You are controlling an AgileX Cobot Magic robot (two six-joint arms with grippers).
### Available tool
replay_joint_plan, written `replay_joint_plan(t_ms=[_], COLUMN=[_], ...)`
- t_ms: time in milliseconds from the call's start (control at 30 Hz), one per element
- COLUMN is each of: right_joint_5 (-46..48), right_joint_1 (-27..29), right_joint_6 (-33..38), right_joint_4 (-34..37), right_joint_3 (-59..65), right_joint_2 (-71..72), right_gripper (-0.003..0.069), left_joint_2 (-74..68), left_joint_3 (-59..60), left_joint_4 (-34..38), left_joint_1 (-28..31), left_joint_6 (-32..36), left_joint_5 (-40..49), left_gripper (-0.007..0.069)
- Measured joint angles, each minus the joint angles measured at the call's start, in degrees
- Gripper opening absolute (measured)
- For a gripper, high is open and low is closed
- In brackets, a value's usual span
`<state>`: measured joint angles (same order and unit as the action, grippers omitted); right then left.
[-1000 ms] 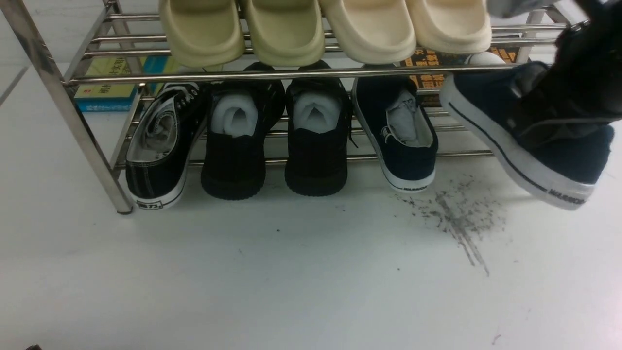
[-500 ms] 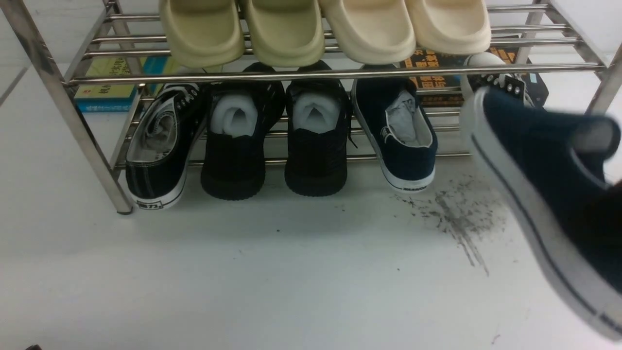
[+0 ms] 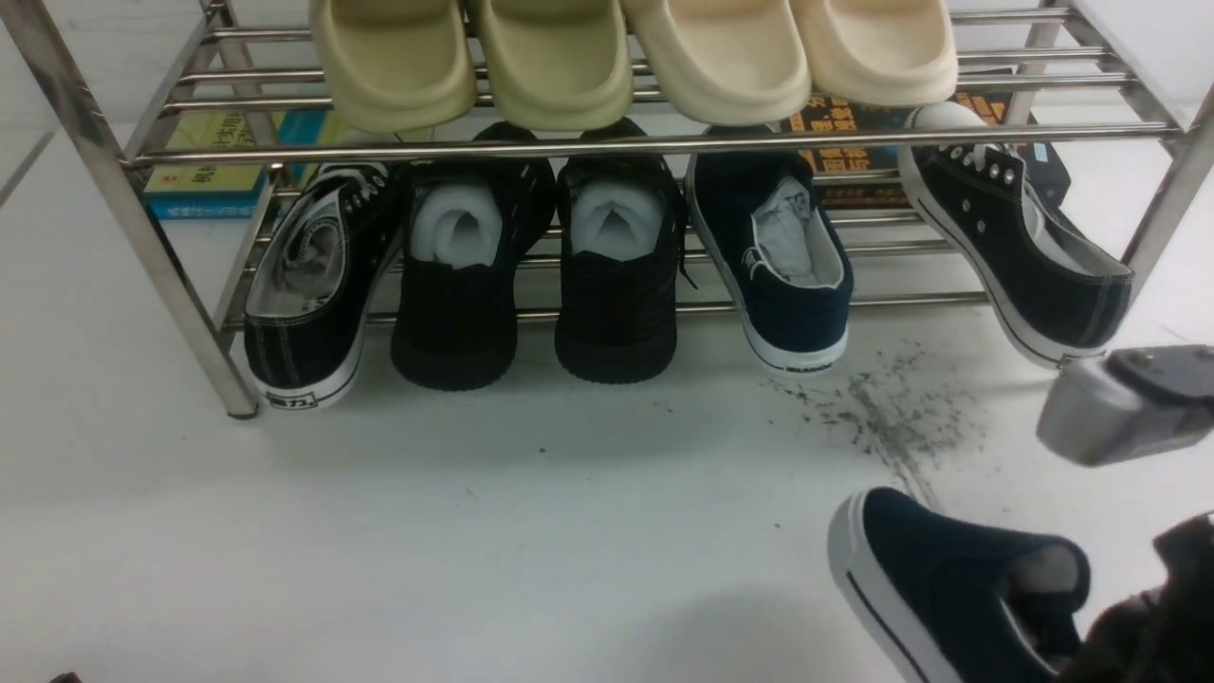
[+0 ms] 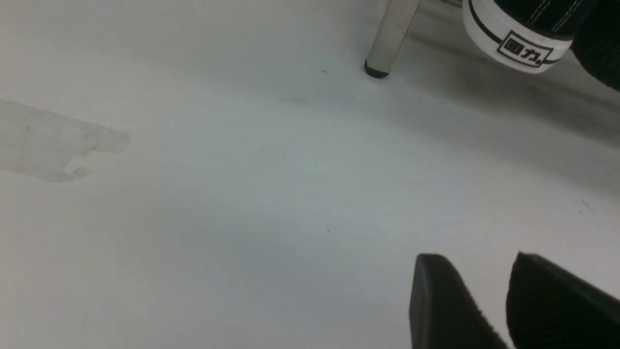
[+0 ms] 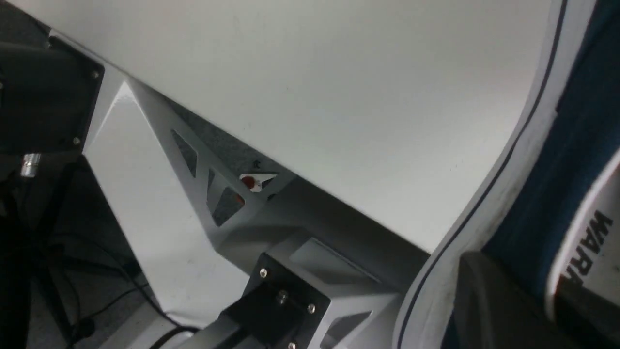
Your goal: Take the shoes off the shelf with your hand on the white table.
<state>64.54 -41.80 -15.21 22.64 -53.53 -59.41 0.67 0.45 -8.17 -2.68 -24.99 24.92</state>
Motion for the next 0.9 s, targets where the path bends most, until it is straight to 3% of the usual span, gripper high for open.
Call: replay_joint_plan(t_ms=[133,267,600,900], right_joint_5=[-6.85,-9.38,-18.40,-20.47], right_joint_1=[-9.48,-14.87,-16.58,-16.64], right_joint_6=[-7.98,-16.11,-30.48,-29.84], right_joint_4=[-8.58,-17.08,-28.88,-29.47], right_joint_3=[-0.06,-1.57,-4.00,-4.00], right_joint_2=[-7.60,-16.55,-30.56,-36.17], right_gripper=[0.0024,0.0024,0.0024,0.0025], left_joint_2=[0.00,0.00,0.00,0.00], left_joint_3=[0.00,0.00,0.00,0.00], left_joint_4=[0.00,0.00,0.00,0.00], left_joint_1=[0.00,0.00,0.00,0.00], left_joint_6=[0.00,0.00,0.00,0.00], left_joint_5=[0.00,0.00,0.00,0.00], left_gripper=[0.0242,0.0242,0.0242,0.0242])
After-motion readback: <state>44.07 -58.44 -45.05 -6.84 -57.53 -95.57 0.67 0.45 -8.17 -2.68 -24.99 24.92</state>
